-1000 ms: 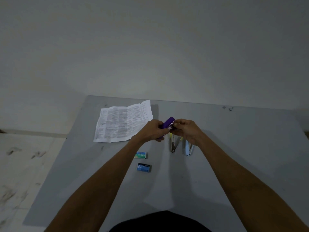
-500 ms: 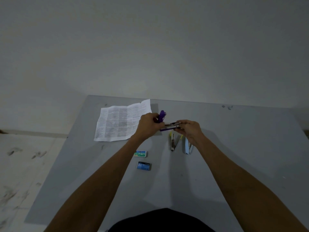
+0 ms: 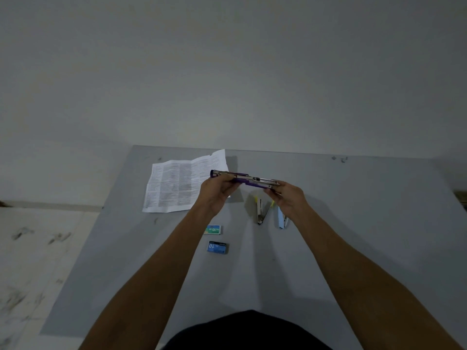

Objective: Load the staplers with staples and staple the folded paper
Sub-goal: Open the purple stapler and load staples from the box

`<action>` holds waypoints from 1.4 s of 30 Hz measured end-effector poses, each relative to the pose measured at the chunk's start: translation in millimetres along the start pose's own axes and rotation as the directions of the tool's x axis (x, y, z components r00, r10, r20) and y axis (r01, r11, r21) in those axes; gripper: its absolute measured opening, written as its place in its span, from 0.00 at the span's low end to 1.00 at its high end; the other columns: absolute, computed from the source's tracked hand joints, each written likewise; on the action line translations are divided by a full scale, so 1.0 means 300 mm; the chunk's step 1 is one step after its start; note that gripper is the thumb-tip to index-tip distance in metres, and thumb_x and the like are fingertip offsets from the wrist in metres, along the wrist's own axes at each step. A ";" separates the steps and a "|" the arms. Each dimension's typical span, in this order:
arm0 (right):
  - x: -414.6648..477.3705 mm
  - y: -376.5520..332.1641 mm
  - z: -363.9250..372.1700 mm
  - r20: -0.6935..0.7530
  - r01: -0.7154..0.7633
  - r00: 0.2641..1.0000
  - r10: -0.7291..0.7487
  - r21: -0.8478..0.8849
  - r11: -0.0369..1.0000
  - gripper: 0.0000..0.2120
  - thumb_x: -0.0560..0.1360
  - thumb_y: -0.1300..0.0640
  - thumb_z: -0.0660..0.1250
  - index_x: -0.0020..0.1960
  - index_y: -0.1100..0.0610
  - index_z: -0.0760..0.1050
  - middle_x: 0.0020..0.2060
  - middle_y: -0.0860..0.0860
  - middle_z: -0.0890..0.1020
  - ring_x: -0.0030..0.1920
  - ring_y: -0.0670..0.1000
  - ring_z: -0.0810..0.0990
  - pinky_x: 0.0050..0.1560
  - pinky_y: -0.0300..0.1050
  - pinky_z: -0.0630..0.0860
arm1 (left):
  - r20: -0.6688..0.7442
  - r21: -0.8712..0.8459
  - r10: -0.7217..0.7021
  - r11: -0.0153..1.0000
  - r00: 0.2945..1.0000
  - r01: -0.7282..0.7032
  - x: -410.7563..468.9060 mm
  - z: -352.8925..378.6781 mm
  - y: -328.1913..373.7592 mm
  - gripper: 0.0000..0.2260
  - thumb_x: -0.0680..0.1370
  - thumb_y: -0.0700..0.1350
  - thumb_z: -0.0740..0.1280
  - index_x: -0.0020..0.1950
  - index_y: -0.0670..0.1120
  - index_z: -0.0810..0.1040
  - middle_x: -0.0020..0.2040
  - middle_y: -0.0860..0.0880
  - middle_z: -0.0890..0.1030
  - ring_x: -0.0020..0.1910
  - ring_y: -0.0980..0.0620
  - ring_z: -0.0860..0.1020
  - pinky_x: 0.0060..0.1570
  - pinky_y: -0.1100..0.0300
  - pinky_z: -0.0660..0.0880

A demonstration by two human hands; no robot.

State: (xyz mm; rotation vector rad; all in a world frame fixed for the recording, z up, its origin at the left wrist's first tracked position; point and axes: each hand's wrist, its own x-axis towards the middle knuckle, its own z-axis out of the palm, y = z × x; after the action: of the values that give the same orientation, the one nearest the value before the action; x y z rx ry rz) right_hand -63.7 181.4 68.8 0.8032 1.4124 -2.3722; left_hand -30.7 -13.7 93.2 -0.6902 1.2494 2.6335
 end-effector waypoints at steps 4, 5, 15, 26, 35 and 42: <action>-0.019 -0.001 -0.019 0.017 0.016 1.000 -0.015 -0.066 0.998 0.08 0.74 0.77 0.61 0.47 0.70 0.77 0.44 0.63 0.80 0.43 0.59 0.81 0.37 0.41 0.83 | -0.089 0.243 -0.025 0.969 0.996 0.046 -0.022 -0.030 -0.007 0.10 0.75 0.37 0.67 0.56 0.40 0.74 0.54 0.39 0.79 0.54 0.42 0.78 0.53 0.50 0.79; -0.022 -0.001 -0.027 0.021 0.028 0.999 -0.026 -0.094 0.995 0.08 0.74 0.77 0.61 0.47 0.70 0.78 0.44 0.63 0.80 0.43 0.59 0.81 0.38 0.42 0.83 | -0.155 0.391 0.011 0.919 0.988 0.051 -0.026 -0.039 -0.010 0.17 0.75 0.41 0.68 0.62 0.42 0.70 0.57 0.41 0.77 0.56 0.43 0.77 0.54 0.50 0.76; -0.064 0.033 -0.048 0.134 0.142 0.986 -0.101 -0.345 0.928 0.08 0.75 0.75 0.62 0.45 0.68 0.79 0.44 0.64 0.81 0.43 0.58 0.83 0.44 0.45 0.83 | 0.151 0.988 -0.078 0.045 0.985 -0.148 -0.093 0.044 -0.001 0.25 0.79 0.63 0.56 0.51 0.42 0.79 0.46 0.45 0.82 0.42 0.48 0.79 0.45 0.57 0.73; -0.103 0.035 0.044 0.075 0.076 0.995 -0.073 -0.025 0.997 0.13 0.80 0.54 0.63 0.46 0.63 0.79 0.40 0.58 0.83 0.41 0.55 0.81 0.51 0.51 0.80 | 0.161 0.712 -0.022 0.695 0.987 -0.101 -0.155 0.021 -0.155 0.10 0.81 0.47 0.60 0.56 0.40 0.74 0.45 0.43 0.79 0.35 0.50 0.76 0.39 0.57 0.75; -0.162 0.024 0.157 0.118 -0.018 0.993 -0.026 0.355 0.935 0.25 0.83 0.48 0.51 0.45 0.66 0.77 0.42 0.62 0.81 0.43 0.58 0.81 0.51 0.49 0.78 | 0.225 0.822 0.413 0.406 0.883 -0.399 -0.160 0.024 -0.223 0.07 0.79 0.43 0.65 0.53 0.42 0.74 0.45 0.46 0.80 0.41 0.45 0.78 0.41 0.59 0.75; -0.172 0.056 0.119 0.052 -0.089 0.996 0.074 0.453 0.887 0.19 0.83 0.53 0.51 0.51 0.67 0.73 0.41 0.63 0.78 0.40 0.60 0.79 0.52 0.55 0.78 | 0.303 0.873 0.467 0.214 0.831 -0.438 -0.171 0.020 -0.213 0.06 0.79 0.41 0.63 0.54 0.39 0.74 0.42 0.46 0.78 0.37 0.52 0.73 0.33 0.69 0.66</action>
State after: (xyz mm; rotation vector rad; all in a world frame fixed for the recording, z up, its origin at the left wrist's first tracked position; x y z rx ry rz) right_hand -25.1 139.5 99.9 0.9036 0.7884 -2.6716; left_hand 32.9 35.1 75.7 -0.0956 2.9015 1.5532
